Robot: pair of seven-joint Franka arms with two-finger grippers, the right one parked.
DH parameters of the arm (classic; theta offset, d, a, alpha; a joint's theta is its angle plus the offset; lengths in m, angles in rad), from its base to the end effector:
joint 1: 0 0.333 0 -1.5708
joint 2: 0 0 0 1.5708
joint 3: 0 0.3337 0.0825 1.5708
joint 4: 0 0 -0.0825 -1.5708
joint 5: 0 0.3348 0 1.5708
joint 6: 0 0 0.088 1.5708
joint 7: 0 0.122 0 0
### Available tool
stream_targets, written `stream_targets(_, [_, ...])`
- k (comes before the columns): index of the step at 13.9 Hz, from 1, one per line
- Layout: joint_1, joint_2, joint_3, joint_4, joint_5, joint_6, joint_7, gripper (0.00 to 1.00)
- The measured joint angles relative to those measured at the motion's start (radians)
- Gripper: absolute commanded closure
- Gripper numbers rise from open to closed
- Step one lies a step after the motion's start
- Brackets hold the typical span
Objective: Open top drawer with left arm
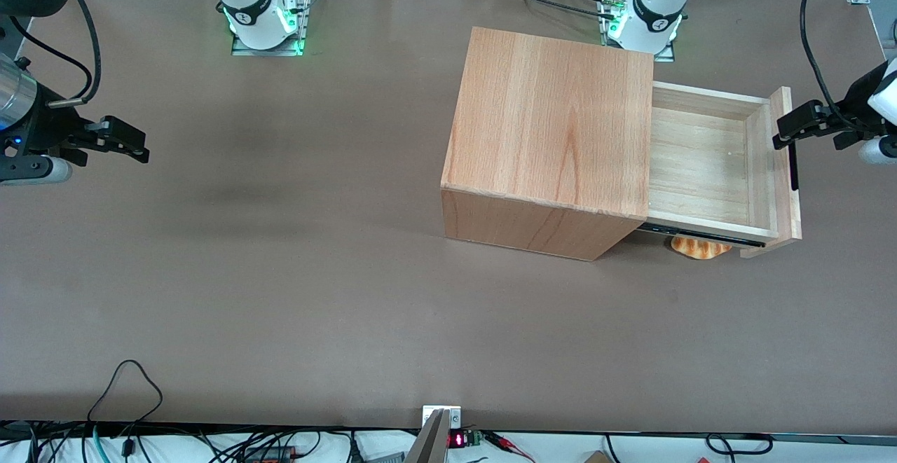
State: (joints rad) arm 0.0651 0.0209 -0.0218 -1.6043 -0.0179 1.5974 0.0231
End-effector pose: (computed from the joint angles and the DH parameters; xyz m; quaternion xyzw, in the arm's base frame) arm 0.5124 0.0202 0.6047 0.9998 0.0105 -0.0136 0.0096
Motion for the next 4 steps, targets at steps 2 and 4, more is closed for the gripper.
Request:
stream_targets(2, [0.000,0.000,0.000,0.000,0.000,0.002,0.000,0.00])
stream_targets(4, [0.000,0.000,0.000,0.000,0.000,0.003,0.000,0.00])
